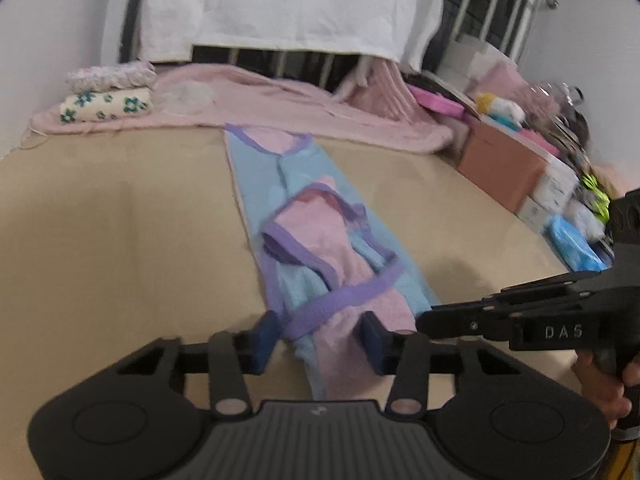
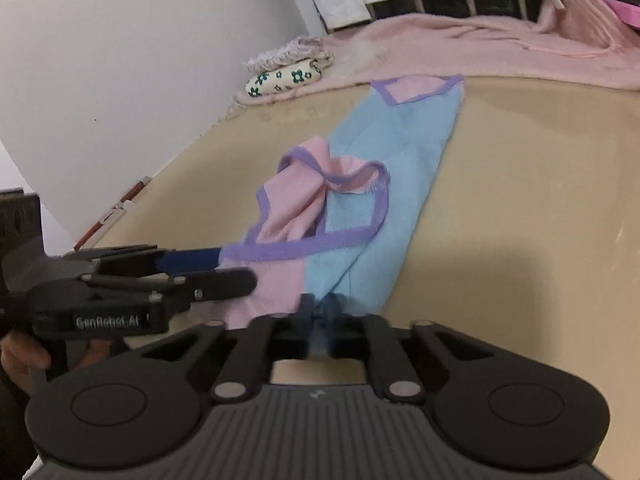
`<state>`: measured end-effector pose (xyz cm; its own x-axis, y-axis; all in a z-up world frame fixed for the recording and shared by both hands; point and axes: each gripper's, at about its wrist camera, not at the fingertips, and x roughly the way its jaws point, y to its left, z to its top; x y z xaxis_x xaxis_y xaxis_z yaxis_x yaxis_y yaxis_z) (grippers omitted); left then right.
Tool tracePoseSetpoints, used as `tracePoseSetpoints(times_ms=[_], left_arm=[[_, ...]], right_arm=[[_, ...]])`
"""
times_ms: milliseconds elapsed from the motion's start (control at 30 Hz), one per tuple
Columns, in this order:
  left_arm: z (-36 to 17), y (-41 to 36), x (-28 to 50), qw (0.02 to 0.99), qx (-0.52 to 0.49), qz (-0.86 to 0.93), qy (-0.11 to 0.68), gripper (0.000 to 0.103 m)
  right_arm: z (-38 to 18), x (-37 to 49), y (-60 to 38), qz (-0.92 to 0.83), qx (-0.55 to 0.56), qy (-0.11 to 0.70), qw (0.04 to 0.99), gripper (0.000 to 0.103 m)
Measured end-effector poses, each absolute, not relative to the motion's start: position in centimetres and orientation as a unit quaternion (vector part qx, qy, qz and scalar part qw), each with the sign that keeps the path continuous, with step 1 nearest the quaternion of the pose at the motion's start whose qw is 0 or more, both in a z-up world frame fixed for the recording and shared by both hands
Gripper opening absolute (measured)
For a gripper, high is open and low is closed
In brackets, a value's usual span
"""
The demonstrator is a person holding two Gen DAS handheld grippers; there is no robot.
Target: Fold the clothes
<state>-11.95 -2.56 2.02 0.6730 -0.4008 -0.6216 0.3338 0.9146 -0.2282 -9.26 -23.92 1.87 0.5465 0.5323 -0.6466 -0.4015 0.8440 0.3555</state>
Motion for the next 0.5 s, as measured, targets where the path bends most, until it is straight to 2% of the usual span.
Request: tracePoseSetpoints(times_ms=[133,167,233,267,400,467,500], left_arm=[[2.6,-2.0,-15.2,0.908,-0.06,-0.219,0.352,0.039],[2.9,-1.6,-15.8,0.91,-0.074,-0.22,0.342,0.051],[3.3,-1.0,-16.0,0.917,-0.095,-0.219,0.318,0.061],[3.4,-0.9,-15.6,0.92,-0.099,-0.217,0.31,0.059],[3.2,-0.6,-11.8,0.911,-0.132,-0.219,0.322,0.053],[2.9,-0.6,-10.0,0.905,-0.132,-0.217,0.342,0.027],[2.8,-0.7,-9.3,0.902,-0.127,-0.222,0.349,0.021]], right_arm=[[2.4,-14.5,-24.3,0.256,0.094,0.399,0.876,0.003],[2.8,-15.5,-24.6,0.255,0.098,0.397,0.877,0.008],[3.5,-16.7,-25.6,0.254,0.113,0.371,0.886,0.02],[4.0,-17.1,-26.1,0.253,0.121,0.357,0.891,0.031],[4.8,-13.6,-26.6,0.232,0.131,0.32,0.909,0.032],[4.7,-11.2,-26.0,0.236,0.12,0.318,0.91,0.032],[4.5,-10.0,-25.6,0.238,0.111,0.32,0.91,0.032]])
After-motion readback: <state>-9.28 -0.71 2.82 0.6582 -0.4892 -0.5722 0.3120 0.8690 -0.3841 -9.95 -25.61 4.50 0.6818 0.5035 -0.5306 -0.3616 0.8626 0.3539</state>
